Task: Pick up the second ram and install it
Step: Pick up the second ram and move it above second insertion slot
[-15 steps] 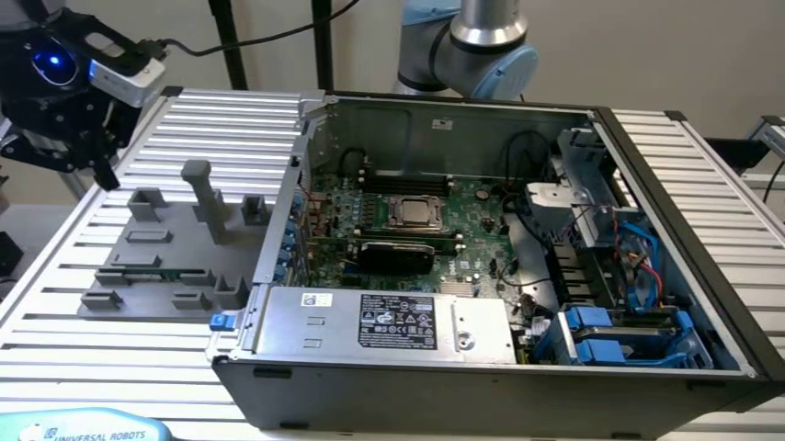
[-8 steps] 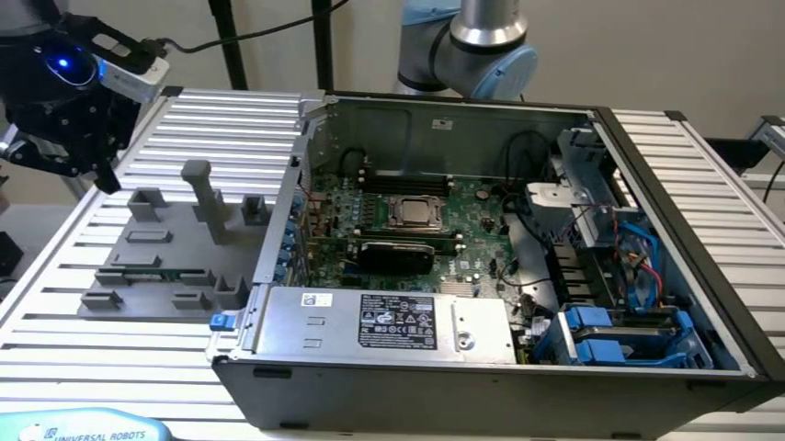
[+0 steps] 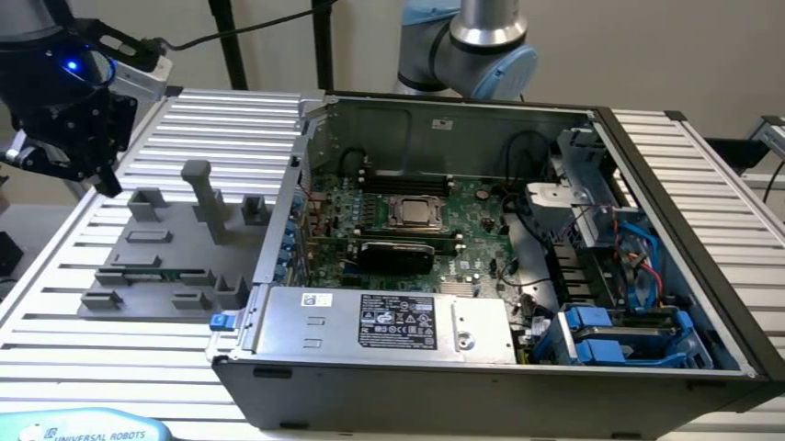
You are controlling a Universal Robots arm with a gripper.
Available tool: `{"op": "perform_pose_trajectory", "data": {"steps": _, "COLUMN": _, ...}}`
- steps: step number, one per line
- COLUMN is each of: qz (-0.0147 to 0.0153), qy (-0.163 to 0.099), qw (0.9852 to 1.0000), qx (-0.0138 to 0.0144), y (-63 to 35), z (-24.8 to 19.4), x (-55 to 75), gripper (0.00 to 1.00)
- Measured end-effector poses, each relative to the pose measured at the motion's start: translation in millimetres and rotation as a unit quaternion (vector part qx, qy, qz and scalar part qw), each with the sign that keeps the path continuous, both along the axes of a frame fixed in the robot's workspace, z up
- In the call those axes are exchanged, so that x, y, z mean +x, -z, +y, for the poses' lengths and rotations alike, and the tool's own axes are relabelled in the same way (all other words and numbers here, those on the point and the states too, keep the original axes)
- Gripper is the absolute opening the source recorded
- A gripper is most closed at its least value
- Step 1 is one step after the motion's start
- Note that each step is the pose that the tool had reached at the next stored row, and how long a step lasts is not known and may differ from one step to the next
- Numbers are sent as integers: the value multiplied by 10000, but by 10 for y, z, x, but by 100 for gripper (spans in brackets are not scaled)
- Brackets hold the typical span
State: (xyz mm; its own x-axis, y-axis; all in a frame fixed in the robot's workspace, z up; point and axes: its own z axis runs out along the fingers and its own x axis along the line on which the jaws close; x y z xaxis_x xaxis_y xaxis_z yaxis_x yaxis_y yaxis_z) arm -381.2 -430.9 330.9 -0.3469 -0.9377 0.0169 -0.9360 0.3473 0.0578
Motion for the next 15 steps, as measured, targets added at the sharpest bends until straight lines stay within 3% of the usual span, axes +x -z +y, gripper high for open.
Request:
{"op": "perform_pose_trajectory", "data": {"steps": 4, "qz": -1, "qy": -359, "qw": 9994, "qx": 0, "y": 21, "z": 0, "x": 0, "gripper": 11}}
{"op": "perform_pose_trajectory", "data": {"steps": 8, "qz": -11, "qy": -724, "qw": 9974, "qx": 0, "y": 48, "z": 0, "x": 0, "gripper": 11}}
{"op": "perform_pose_trajectory", "data": {"steps": 12, "qz": -36, "qy": -1085, "qw": 9941, "qx": -2, "y": 75, "z": 0, "x": 0, "gripper": 11}}
{"op": "perform_pose_trajectory", "data": {"steps": 15, "qz": -57, "qy": -1361, "qw": 9907, "qx": -3, "y": 98, "z": 0, "x": 0, "gripper": 11}}
